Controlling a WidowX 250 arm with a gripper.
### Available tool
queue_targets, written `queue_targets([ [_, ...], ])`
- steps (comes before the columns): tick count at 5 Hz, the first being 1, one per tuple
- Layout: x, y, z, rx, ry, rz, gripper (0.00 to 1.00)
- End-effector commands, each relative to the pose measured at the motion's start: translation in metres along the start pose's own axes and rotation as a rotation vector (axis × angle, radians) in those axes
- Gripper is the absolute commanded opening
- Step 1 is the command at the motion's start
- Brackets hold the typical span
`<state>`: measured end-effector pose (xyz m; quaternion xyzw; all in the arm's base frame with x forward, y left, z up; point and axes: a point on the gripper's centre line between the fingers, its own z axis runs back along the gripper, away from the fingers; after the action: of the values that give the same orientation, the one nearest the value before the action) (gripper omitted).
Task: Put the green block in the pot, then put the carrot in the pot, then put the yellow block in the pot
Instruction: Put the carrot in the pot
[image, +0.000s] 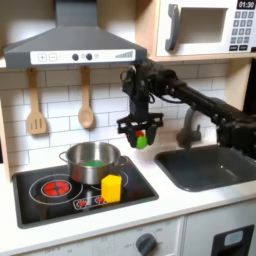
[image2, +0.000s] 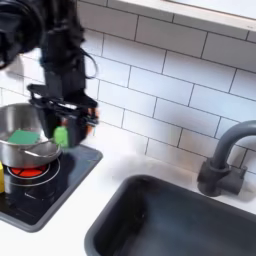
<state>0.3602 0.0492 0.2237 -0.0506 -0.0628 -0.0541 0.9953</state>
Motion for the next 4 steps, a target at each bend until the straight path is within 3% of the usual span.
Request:
queue_targets([
  [1,-0.017,0.027,0.012,0.004,-0.018,0.078,0.0],
  [4,-0.032,0.067,0.007,-0.054,-0.012,0.18,0.0],
])
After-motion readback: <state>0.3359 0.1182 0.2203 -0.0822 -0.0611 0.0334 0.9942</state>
